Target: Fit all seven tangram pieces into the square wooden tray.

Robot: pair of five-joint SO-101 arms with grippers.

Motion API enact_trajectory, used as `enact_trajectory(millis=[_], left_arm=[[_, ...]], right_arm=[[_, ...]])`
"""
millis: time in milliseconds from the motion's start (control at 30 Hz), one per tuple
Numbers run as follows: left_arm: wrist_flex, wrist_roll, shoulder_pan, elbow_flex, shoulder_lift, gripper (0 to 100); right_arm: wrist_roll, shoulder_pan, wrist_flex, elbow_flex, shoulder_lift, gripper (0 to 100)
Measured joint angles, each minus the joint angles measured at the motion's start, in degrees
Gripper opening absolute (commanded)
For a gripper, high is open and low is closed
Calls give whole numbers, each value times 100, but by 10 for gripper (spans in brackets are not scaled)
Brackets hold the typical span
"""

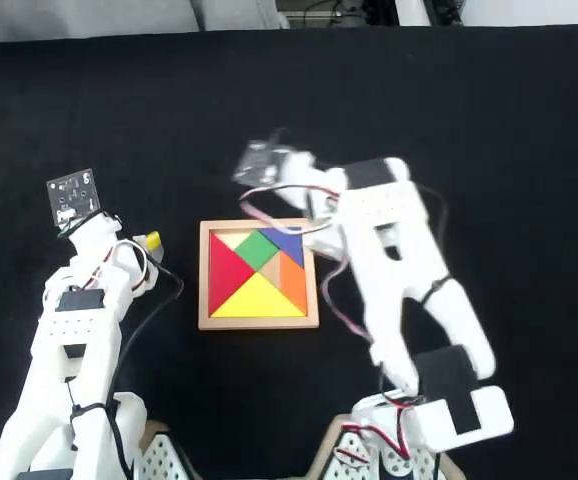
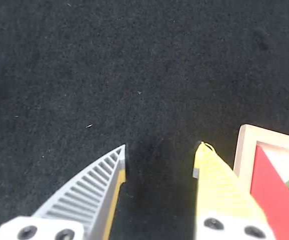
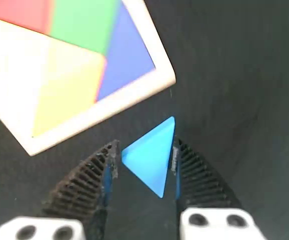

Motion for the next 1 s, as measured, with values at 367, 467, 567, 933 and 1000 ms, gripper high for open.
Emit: enact_trajectory(millis=[367, 467, 567, 933, 1000], left_arm=[[0, 0, -97, 0, -18, 223], [0, 193, -325, 0, -26, 223], [0, 352, -404, 0, -26, 223], [0, 387, -431, 0, -26, 223], [0, 387, -431, 0, -26, 223]], right_arm=[[123, -1301, 0, -1345, 1310, 138], [404, -1398, 185, -1890, 1960, 138], [545, -1503, 457, -2444, 2488, 138], [607, -1626, 756, -3622, 3648, 138], [607, -1679, 756, -3622, 3736, 138]])
